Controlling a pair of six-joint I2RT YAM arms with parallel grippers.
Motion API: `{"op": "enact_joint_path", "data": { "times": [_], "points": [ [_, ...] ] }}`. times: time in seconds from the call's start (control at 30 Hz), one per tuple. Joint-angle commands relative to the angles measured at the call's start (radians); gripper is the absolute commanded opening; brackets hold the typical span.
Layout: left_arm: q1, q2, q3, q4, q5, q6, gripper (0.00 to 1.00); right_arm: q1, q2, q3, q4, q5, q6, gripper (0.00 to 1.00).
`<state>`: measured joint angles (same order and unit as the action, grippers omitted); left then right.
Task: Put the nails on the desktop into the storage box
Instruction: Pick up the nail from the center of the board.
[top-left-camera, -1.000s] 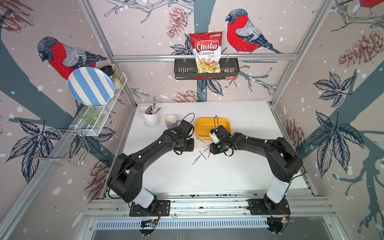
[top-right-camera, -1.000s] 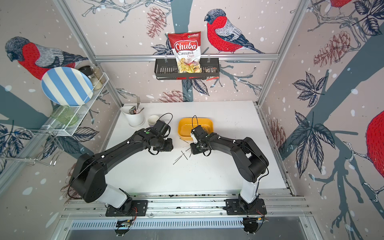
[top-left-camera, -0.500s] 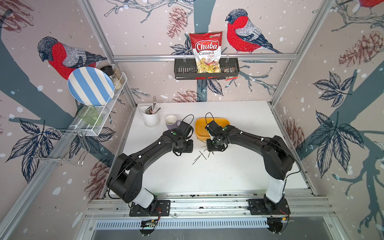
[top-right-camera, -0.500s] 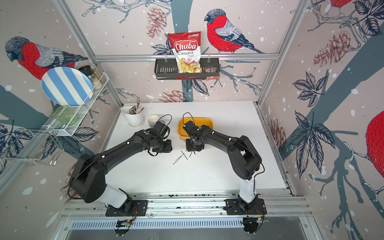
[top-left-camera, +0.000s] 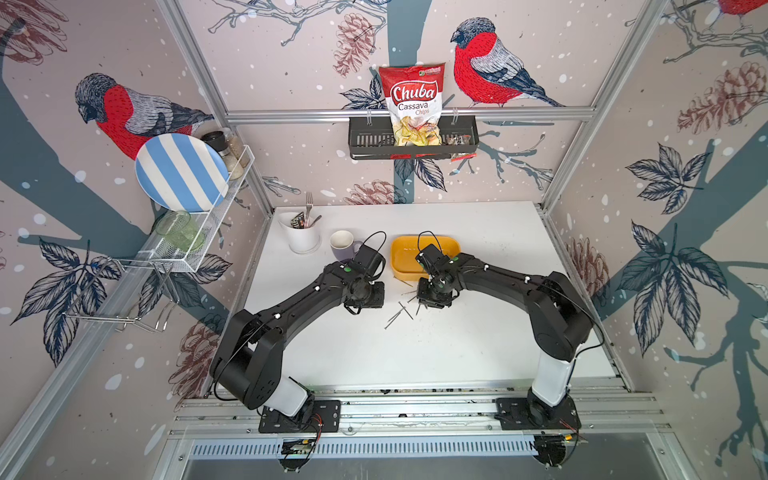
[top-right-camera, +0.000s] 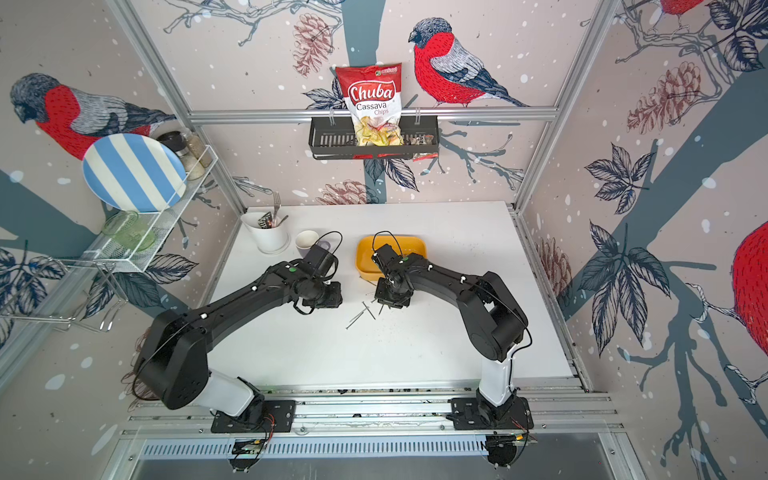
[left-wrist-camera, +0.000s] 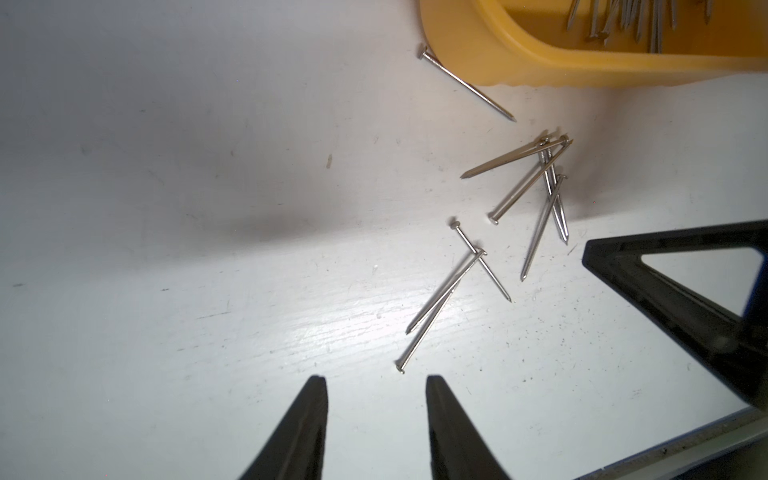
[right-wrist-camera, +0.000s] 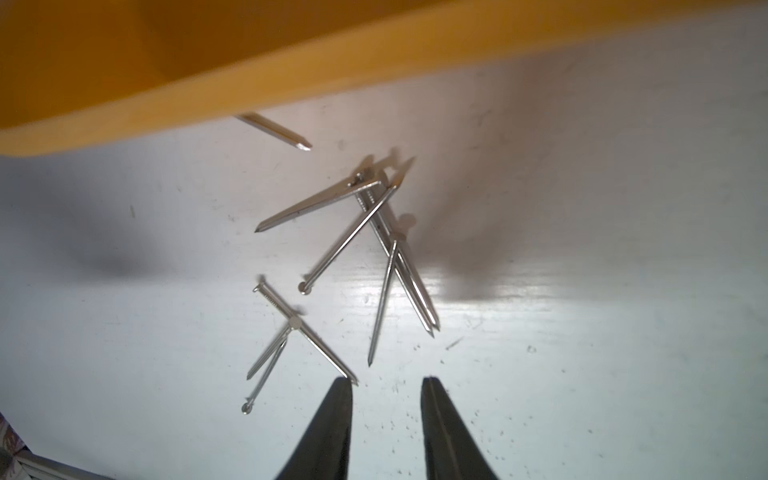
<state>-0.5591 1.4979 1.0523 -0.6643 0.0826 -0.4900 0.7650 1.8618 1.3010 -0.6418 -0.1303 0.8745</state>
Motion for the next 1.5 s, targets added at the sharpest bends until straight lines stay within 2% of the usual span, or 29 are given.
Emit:
{"op": "enact_joint_path", "data": {
  "times": [0.0,1.03,1.47],
  "points": [
    [0.003,-0.016,-0.013,-0.003,-0.007,0.007,0.42,0.005,0.003,-0.002,0.005,0.027,0.051,0.3],
    [0.041,-0.042,-0.083,0.019,-0.017,0.088,0.43,0.043,0.162,0.095,-0.054,0.087,0.106,0.26],
    [0.054,-0.043,-0.123,0.048,-0.007,0.093,0.44,0.046,0.187,0.135,-0.088,0.108,0.1,0.12]
  ]
}}
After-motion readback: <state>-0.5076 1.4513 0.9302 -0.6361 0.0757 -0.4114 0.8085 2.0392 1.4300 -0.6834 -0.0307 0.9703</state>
